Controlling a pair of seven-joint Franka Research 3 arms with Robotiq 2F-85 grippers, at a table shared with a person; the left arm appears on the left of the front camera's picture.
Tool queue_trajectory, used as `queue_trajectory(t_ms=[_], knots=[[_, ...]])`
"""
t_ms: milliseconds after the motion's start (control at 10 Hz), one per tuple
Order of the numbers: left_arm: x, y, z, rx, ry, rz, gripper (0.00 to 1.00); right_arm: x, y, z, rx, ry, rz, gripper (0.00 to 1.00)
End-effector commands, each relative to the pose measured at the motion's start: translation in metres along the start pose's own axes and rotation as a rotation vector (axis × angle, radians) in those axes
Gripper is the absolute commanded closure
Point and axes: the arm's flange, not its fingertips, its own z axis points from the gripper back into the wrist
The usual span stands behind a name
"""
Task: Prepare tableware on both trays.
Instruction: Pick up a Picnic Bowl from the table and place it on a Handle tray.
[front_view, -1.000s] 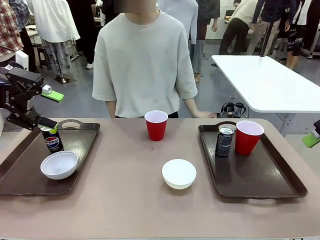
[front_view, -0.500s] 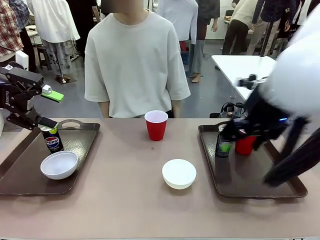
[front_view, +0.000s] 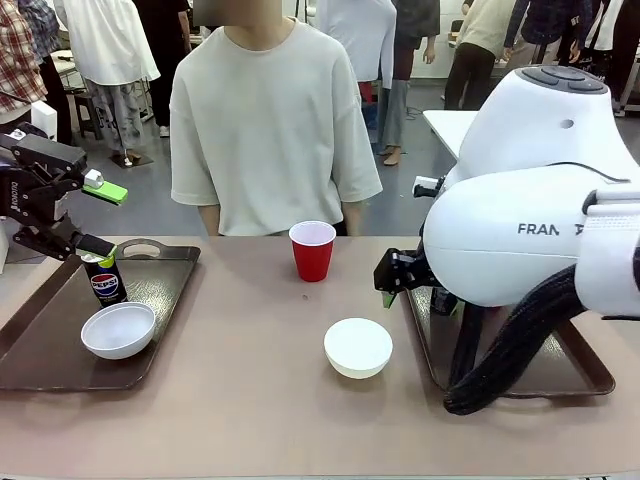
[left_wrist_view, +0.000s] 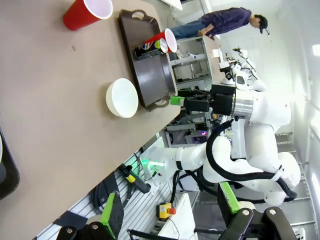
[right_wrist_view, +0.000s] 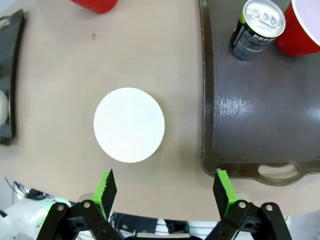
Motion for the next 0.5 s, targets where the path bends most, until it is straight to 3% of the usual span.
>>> queue_trajectory(t_ms=[0,400], knots=[[0.001,0.000,-0.001,-0.016,-0.002,-0.014,0.00,0.000,0.001,-0.004,0.005,0.009,-0.012,0.00],[0.001,0.000,-0.001,-0.016,-0.002,-0.014,0.00,-0.010,0.042,-0.082,-0.123,0.102,0.005,0.00]])
